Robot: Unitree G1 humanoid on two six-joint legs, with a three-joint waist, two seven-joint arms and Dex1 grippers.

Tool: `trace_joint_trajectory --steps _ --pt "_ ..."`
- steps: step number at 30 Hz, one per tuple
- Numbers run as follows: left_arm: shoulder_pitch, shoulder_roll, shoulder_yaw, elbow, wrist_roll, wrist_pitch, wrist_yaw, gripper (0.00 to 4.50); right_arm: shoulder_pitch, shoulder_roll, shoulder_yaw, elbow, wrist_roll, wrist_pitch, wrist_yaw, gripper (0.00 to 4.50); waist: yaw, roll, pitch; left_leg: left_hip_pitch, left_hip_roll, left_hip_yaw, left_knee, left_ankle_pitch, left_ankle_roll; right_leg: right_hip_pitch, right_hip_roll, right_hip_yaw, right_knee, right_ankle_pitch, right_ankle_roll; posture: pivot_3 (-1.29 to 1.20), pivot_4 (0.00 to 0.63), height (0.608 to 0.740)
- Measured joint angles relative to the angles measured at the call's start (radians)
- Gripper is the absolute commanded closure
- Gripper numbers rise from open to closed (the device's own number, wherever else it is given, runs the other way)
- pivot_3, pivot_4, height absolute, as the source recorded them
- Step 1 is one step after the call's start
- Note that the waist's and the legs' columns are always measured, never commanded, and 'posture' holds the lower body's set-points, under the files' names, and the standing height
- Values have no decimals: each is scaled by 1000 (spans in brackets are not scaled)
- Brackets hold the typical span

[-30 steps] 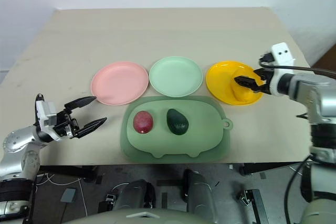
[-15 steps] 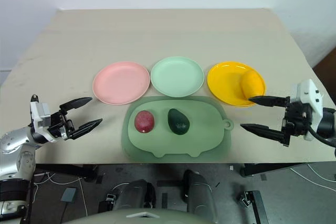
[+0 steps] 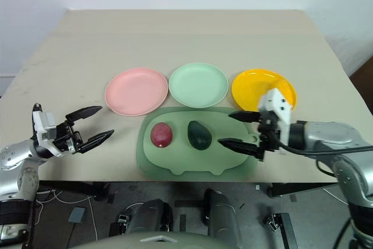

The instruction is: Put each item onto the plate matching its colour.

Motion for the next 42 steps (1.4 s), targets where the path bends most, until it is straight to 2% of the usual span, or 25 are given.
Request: trace_joint_trajectory --steps 7,12,21,27,30,32,33,37,42 --pt "11 0 -3 -35 0 16 20 0 -138 159 161 -52 -8 165 -320 22 -1 0 0 -1 -1 0 0 0 0 -1 0 0 0 1 1 0 150 737" --pt "21 0 -4 -38 1 21 22 0 -127 223 239 -53 -35 244 -448 22 -1 0 0 -1 -1 1 0 0 0 -1 0 0 1 1 1 0 150 737" --pt "22 0 -4 -38 2 21 23 0 -123 298 290 -30 -62 315 -530 22 -3 0 0 -1 -1 1 0 0 0 -1 1 0 0 1 1 0 150 737" --pt "22 0 -4 -38 2 21 24 0 -136 311 327 4 -111 316 -550 22 -4 0 0 -1 -1 0 0 0 0 -1 1 0 1 1 1 0 150 737" --pt "22 0 -4 -38 3 21 28 0 -142 310 350 8 -136 314 -549 607 -4 0 0 -1 -1 1 0 0 0 -1 1 0 0 1 1 0 150 737" --pt "22 0 -4 -38 3 21 30 0 -146 310 358 11 -147 314 -547 1270 -4 0 0 -1 -1 0 0 0 0 -1 1 0 1 1 1 0 150 737" --pt "21 0 -4 -38 3 21 31 0 -147 310 358 12 -148 315 -545 1467 -4 0 0 -1 -1 0 0 0 0 -1 1 0 1 1 1 0 150 737" --pt "21 0 -5 -38 3 21 32 0 -173 325 328 32 -125 319 -518 1463 -4 0 0 -1 -1 1 0 0 0 -1 1 0 1 1 1 0 150 737" --pt "19 -2 -6 -38 4 20 39 0 -312 369 256 163 -127 277 -499 1463 -9 0 0 -1 -1 1 0 0 0 -1 1 0 1 1 1 0 150 737"
